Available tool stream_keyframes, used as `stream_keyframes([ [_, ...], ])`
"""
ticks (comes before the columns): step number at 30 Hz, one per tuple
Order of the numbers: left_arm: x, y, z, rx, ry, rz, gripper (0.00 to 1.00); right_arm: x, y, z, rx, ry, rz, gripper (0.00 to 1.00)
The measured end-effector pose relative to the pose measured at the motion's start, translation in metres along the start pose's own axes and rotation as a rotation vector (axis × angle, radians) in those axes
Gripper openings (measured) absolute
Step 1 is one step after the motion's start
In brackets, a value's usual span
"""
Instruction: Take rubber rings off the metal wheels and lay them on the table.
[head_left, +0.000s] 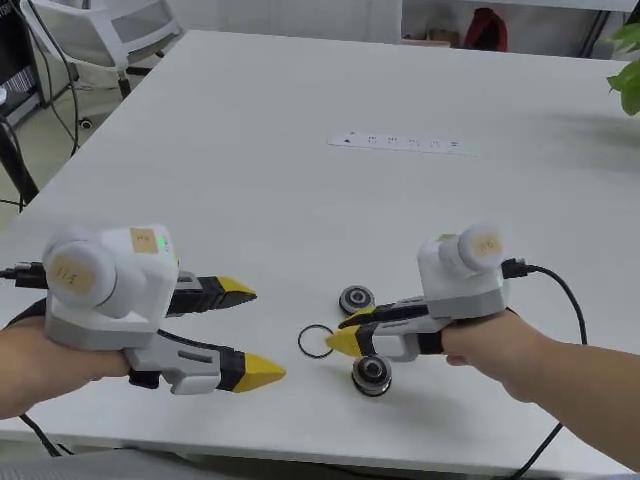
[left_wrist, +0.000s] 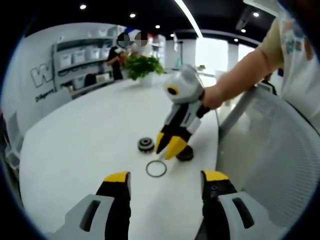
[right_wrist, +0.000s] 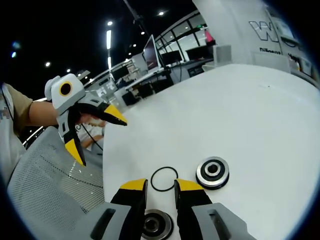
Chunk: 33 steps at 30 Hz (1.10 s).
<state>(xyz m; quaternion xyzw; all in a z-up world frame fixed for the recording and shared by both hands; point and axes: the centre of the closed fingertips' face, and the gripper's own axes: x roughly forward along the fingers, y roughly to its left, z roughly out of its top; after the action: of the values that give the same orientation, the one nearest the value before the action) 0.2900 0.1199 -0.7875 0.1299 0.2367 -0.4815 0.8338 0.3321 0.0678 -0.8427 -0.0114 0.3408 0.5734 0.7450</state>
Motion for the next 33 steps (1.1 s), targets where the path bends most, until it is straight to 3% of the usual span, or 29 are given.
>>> stream_keyframes([
  [21, 0.013, -0.003, 0.021, 0.047, -0.003, -0.023, 0.57, -0.041, 0.002, 0.022, -0.006, -0.111, -0.015, 0.28],
  [33, 0.026, -0.003, 0.031, 0.071, -0.002, -0.038, 0.57, -0.066, -0.012, 0.023, -0.013, -0.172, -0.067, 0.39],
])
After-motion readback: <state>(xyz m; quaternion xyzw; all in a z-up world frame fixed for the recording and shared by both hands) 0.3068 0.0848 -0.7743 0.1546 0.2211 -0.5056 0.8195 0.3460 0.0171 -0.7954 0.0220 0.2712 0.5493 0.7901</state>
